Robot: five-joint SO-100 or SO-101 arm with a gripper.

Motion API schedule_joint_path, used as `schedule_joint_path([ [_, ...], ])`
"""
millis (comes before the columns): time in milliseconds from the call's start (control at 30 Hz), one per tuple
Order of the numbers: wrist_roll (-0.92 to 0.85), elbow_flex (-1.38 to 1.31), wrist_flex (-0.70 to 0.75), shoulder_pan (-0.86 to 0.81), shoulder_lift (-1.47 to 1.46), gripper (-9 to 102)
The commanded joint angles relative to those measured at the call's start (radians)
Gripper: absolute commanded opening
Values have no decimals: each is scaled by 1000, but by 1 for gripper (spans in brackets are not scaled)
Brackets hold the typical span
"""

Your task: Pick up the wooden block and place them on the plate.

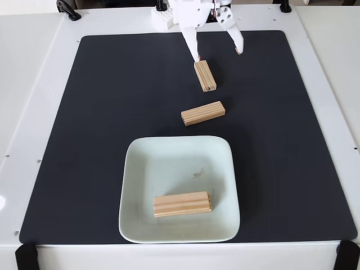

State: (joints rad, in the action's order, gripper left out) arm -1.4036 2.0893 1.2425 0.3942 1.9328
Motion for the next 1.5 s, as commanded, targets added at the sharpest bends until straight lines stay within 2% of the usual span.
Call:
schedule_joint_path([
  [0,3,2,-5,-6,38,40],
  [1000,-5,40,-8,-29,35,40],
  [1267,-40,31,-9,-91,-34,40],
  [1467,-46,40,-92,-112,-75,40],
])
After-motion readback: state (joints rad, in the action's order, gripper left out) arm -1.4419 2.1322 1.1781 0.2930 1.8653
